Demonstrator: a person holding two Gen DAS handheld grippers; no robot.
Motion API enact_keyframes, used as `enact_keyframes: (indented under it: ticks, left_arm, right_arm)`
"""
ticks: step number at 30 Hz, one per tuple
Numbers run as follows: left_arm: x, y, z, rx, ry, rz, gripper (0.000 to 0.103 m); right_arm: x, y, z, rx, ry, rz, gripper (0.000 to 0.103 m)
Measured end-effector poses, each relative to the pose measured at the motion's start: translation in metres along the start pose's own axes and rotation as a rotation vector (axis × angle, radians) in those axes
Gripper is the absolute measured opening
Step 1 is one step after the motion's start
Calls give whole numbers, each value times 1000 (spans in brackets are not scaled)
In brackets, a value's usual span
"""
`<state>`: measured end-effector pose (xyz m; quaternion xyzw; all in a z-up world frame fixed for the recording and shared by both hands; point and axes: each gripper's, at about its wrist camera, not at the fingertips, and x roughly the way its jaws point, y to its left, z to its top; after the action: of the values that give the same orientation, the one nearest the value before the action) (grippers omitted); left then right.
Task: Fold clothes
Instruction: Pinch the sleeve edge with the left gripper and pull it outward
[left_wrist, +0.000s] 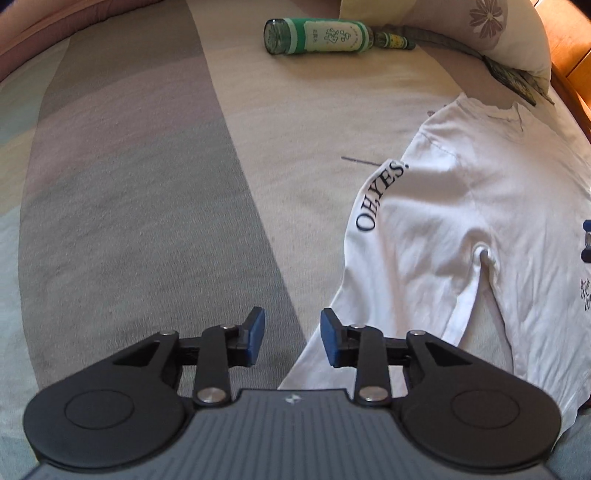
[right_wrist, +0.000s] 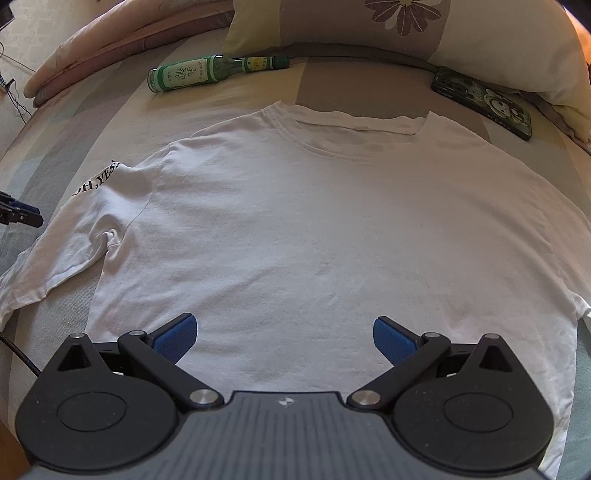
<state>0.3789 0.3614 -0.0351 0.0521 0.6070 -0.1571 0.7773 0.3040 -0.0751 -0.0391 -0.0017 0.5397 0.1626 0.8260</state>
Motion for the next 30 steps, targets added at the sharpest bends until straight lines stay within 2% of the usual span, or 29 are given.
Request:
enact_keyframes:
  ticks: [3, 5, 6, 7, 8, 10, 15, 18, 20, 22, 25, 28, 29, 30]
  left_arm:
    - [2, 2, -24, 18, 46, 14, 42]
    - [7, 1, -35, 39, 79, 51, 40]
    - [7, 0, -38, 42, 71, 56, 39]
    - [6, -2, -40, 46, 64, 60, 34]
    - [6, -5, -40, 57, 64, 63, 18]
    - [4, -12, -40, 89, 61, 64, 0]
    - [-9, -9, -40, 81, 26, 132, 0]
    - [-18, 9, -37, 12, 9, 169, 0]
    - [-24, 21, -34, -37, 9, 161, 11]
    - [-31, 30, -39, -63, -9, 173, 11]
    - [-36, 43, -47, -119, -25, 202, 21]
    - [-38, 53, -68, -178, 7, 230, 26]
    - [-38, 56, -75, -195, 20, 235, 33]
    - [-39, 56, -82, -206, 32, 237, 37]
  right_arm:
    - [1, 2, 2, -14, 1, 2, 103]
    - [2, 4, 3, -26, 3, 3, 103]
    - [2, 5, 4, -32, 4, 4, 103]
    - [3, 6, 5, -37, 5, 4, 103]
    - [3, 7, 5, -43, 6, 4, 103]
    - [3, 9, 6, -51, 9, 4, 103]
    - [2, 15, 10, -80, 2, 12, 103]
    - [2, 17, 9, -96, 4, 10, 103]
    - [3, 16, 8, -91, 9, 9, 103]
    - [4, 16, 6, -82, 13, 8, 103]
    - [3, 15, 4, -64, 16, 14, 103]
    - [2, 16, 4, -74, 17, 18, 103]
    - [2, 16, 4, -80, 16, 19, 103]
    - [1, 17, 4, -89, 16, 17, 103]
